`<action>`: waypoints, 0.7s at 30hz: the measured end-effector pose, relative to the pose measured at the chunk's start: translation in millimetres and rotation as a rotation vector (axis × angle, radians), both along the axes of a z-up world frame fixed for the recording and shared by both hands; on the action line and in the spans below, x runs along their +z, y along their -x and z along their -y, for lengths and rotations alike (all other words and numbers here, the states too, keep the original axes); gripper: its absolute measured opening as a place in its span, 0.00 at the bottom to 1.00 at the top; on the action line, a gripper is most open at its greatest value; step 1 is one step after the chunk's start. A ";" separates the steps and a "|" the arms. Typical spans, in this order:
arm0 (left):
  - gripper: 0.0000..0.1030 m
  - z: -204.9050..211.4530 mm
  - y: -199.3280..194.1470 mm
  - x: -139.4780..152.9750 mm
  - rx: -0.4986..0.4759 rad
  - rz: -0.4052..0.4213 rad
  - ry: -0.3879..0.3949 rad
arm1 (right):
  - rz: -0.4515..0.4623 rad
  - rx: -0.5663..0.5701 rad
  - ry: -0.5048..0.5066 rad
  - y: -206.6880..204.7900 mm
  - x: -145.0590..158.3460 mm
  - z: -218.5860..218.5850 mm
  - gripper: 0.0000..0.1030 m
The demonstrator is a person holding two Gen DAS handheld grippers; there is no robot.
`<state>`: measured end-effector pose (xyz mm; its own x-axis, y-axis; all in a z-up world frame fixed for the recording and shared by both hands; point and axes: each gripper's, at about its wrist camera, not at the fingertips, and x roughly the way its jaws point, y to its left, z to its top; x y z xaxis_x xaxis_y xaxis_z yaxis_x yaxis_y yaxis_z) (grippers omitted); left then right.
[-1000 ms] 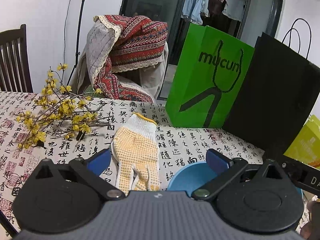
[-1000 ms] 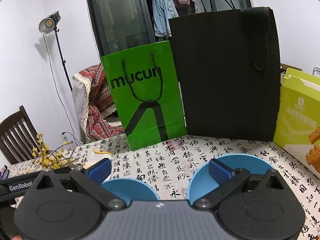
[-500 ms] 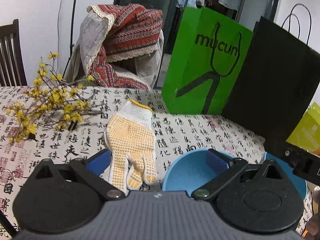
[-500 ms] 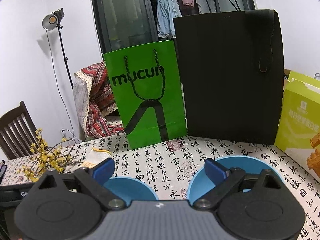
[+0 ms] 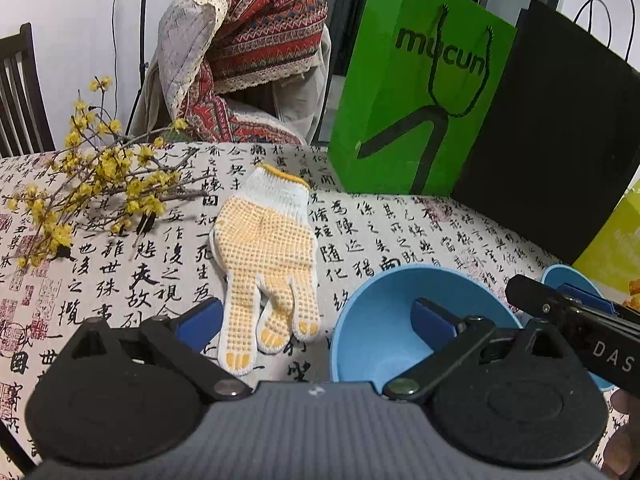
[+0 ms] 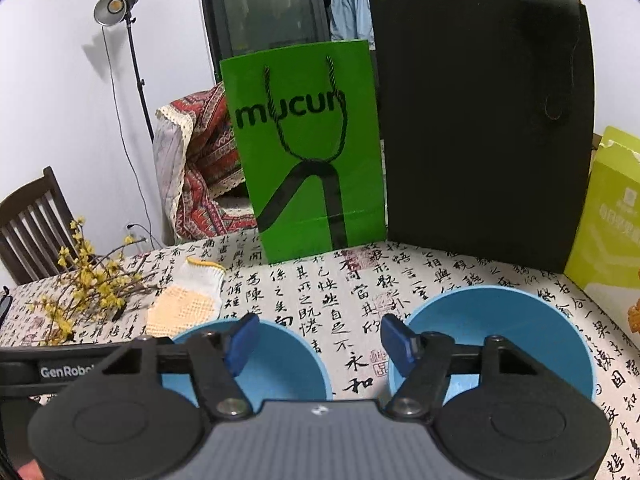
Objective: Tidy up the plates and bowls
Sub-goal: 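Close the left gripper on a blue bowl rim while the right closes on another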
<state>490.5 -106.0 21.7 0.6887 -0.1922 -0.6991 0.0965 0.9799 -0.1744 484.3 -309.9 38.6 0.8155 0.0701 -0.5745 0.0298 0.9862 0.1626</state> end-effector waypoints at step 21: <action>0.76 2.5 -6.3 -14.4 -0.054 -0.122 0.049 | -0.107 0.030 0.021 -13.3 -23.0 -3.8 0.47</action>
